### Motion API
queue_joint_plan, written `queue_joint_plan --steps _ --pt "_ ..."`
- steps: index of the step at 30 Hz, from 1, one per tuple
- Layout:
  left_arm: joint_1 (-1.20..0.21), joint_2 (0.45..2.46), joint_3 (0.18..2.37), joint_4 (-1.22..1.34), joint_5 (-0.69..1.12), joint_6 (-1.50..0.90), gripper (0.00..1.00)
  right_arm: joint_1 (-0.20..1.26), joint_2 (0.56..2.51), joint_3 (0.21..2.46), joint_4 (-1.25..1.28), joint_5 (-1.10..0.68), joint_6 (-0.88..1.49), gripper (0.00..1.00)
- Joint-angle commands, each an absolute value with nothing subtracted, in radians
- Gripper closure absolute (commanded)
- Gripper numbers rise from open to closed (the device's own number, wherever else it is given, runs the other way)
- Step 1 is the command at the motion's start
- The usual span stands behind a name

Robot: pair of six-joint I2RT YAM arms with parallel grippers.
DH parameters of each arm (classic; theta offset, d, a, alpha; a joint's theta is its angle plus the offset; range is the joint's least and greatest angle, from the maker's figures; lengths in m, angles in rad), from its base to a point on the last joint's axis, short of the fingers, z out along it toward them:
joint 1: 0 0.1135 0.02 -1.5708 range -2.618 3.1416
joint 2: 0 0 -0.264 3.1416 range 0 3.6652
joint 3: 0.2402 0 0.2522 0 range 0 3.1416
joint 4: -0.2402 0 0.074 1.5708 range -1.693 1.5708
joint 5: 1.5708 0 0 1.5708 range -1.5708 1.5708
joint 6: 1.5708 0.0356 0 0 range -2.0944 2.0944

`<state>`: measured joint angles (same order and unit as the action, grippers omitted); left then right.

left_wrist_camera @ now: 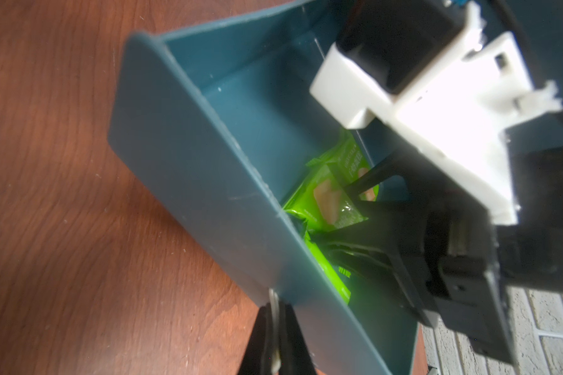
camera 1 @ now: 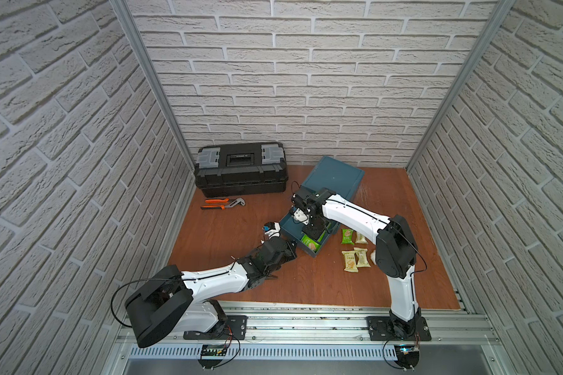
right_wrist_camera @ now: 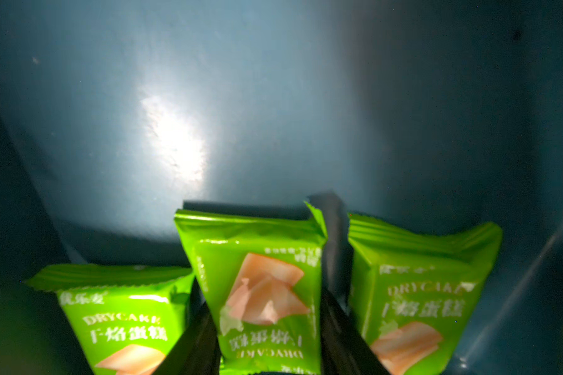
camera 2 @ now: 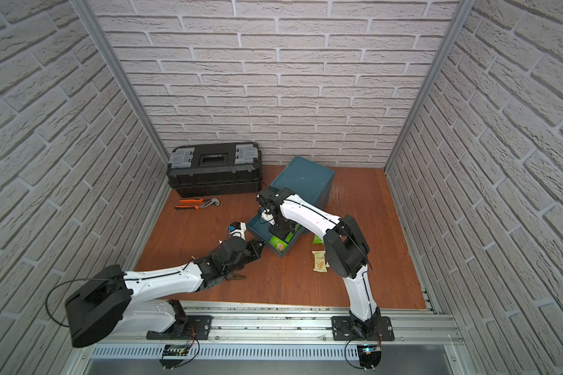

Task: Take the cookies out of the drawer
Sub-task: Pick up the cookie from the drawer, then place the cookie at the center of the board.

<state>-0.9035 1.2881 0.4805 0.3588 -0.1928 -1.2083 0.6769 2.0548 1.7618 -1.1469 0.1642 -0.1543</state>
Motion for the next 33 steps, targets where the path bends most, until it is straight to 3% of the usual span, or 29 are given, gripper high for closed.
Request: queue_joint_plan --steps 1,17,33 --pt "-0.893 1.291 0.485 0.403 -0.206 -1.207 1.00 0.676 2.008 1.772 -1.135 0.159 -0.161 0.54" --pt "-0.891 1.304 0.496 0.422 -0.218 -1.230 1.00 0.705 1.704 1.655 -1.117 0.101 -0.059 0.59" --pt "-0.890 1.326 0.509 0.456 -0.223 -1.240 1.00 0.667 1.242 1.181 -1.021 0.190 0.311 0.60"
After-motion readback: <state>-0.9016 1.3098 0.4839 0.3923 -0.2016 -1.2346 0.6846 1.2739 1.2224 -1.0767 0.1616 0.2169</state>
